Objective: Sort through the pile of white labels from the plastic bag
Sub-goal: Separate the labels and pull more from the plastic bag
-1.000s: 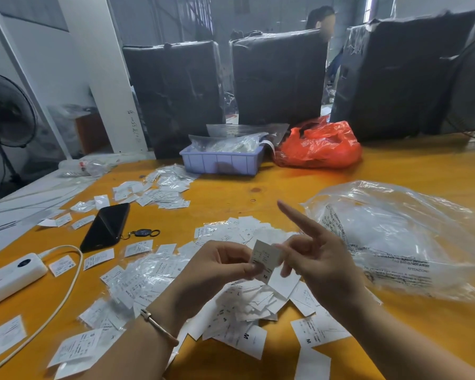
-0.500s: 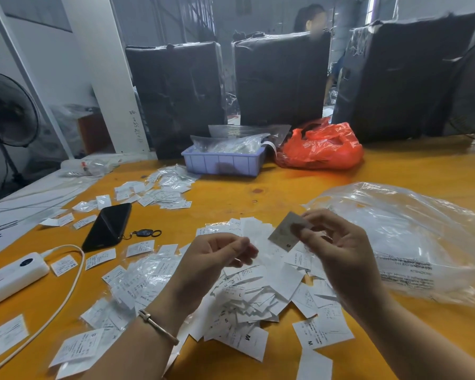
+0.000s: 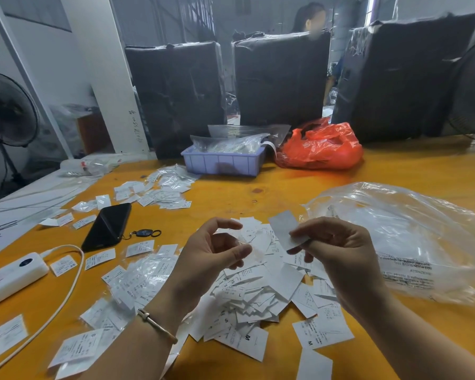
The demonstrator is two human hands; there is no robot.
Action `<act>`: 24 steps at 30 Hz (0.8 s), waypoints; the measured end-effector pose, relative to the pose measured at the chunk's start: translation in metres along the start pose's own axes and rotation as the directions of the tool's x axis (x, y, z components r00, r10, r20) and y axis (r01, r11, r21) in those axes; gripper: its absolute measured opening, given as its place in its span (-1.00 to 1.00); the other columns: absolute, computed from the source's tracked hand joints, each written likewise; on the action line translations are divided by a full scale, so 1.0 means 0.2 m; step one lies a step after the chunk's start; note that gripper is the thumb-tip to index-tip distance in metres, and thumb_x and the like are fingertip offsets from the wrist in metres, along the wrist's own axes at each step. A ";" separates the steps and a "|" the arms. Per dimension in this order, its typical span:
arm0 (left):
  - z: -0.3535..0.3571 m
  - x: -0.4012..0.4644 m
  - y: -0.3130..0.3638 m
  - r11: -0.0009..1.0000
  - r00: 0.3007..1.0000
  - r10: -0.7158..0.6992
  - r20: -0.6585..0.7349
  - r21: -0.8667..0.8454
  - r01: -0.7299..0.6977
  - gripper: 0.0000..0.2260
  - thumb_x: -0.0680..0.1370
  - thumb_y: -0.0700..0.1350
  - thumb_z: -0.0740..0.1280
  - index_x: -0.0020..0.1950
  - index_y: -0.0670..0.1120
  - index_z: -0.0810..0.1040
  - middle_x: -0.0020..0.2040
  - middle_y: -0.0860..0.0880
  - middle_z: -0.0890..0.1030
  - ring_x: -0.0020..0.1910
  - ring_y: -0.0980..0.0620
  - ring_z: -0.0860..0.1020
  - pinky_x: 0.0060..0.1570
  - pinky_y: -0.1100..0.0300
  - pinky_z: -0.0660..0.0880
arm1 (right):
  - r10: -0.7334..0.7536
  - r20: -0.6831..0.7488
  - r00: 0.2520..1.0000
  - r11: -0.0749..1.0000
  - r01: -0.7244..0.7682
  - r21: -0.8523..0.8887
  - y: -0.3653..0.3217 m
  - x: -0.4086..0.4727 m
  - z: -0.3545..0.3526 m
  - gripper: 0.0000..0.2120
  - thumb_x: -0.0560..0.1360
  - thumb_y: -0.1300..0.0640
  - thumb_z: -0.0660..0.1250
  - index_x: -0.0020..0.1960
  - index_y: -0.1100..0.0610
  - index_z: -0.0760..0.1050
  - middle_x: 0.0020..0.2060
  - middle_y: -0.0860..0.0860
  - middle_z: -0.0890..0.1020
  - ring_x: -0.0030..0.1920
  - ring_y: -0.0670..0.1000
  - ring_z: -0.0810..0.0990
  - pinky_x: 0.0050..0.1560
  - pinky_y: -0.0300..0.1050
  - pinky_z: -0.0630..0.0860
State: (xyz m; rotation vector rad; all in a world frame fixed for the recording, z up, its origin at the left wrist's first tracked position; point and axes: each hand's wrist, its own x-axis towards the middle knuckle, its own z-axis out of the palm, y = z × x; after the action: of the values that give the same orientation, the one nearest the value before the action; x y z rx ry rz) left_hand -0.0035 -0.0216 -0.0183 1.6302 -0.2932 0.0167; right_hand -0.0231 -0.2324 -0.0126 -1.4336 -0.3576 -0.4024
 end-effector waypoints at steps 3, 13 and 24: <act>0.00 0.00 0.00 1.000 1.000 -0.022 0.002 0.006 0.022 -0.68 0.40 -0.10 0.48 0.12 -0.13 0.56 -0.35 -0.08 0.59 -0.38 0.02 0.54 -0.32 0.22 0.51 | -0.007 0.012 1.000 1.000 0.007 -0.006 0.00 -0.01 0.01 -0.69 0.38 0.48 0.28 -0.30 0.13 0.66 -0.36 0.06 0.67 -0.35 -0.05 0.60 -0.35 -0.26 0.50; -0.02 0.00 0.01 0.976 0.995 -0.020 0.101 -0.212 0.041 -0.71 0.51 -0.40 0.27 0.05 -0.16 0.71 -0.05 -0.21 0.70 -0.08 -0.06 0.67 -0.11 0.21 0.59 | 0.014 -0.027 1.000 0.996 -0.016 -0.091 0.03 0.00 -0.01 -0.68 0.41 0.48 0.36 -0.10 0.07 0.66 -0.24 0.04 0.72 -0.23 0.05 0.68 -0.25 -0.20 0.56; 0.01 0.00 0.00 0.986 0.983 0.126 -0.136 0.126 -0.109 -0.91 0.44 -0.17 0.47 -0.09 -0.10 0.73 -0.12 -0.02 0.70 -0.18 0.09 0.62 -0.16 0.30 0.55 | -0.043 -0.013 0.999 0.998 0.043 0.053 -0.02 0.00 0.00 -0.58 0.37 0.59 0.29 -0.33 0.12 0.68 -0.11 0.01 0.68 -0.06 -0.05 0.65 -0.18 -0.24 0.58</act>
State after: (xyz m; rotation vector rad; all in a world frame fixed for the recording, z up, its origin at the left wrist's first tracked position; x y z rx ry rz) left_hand -0.0045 -0.0229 -0.0177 1.7173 -0.2822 0.2447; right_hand -0.0258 -0.2330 -0.0090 -1.3729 -0.3875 -0.4329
